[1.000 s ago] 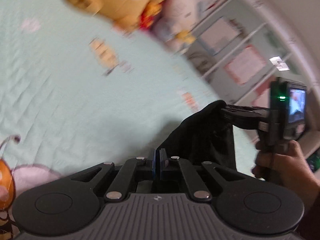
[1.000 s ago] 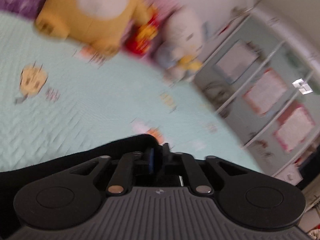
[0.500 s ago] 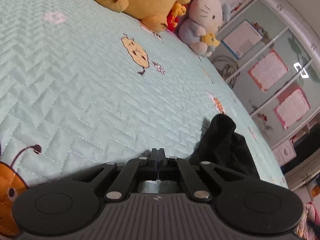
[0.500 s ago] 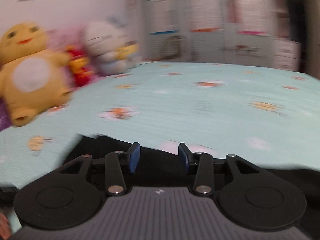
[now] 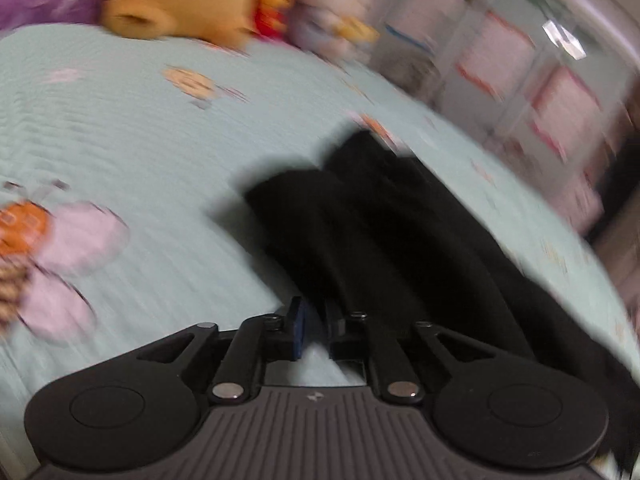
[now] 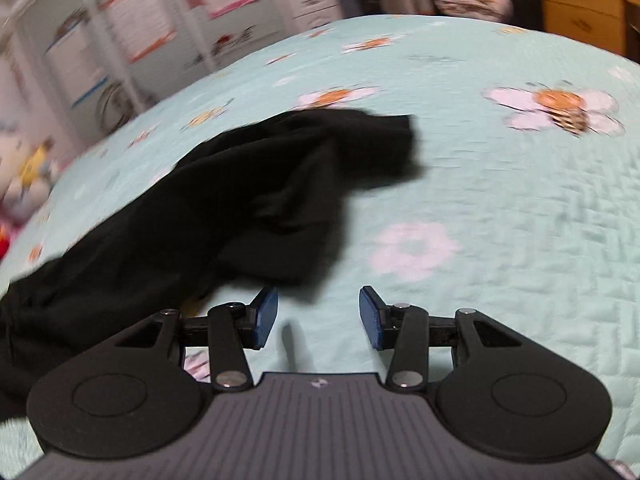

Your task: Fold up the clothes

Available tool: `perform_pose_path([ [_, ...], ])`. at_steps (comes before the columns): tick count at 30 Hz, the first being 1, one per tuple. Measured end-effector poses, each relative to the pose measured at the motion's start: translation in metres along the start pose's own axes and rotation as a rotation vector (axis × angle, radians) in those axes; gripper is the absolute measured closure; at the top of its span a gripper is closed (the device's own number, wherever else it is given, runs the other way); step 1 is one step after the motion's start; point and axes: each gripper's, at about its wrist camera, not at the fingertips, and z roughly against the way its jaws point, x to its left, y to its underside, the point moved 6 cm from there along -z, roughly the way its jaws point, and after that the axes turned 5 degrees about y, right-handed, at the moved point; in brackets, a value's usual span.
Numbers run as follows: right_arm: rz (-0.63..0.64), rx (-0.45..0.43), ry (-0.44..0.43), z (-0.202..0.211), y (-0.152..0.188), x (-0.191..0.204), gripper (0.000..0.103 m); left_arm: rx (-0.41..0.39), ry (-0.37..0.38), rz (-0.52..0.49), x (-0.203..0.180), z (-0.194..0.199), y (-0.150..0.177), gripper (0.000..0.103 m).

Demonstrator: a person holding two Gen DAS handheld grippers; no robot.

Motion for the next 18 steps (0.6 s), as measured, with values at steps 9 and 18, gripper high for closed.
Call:
perform_pose_path([
  [9, -0.005, -0.041, -0.129, -0.02, -0.037, -0.048, 0.038, 0.082, 0.029, -0.185, -0.075, 0.004, 0.043, 0.061],
  [18, 0.016, -0.059, -0.238, -0.023, -0.074, -0.062, 0.043, 0.044, 0.121, -0.723, -0.156, 0.009, 0.098, 0.056],
])
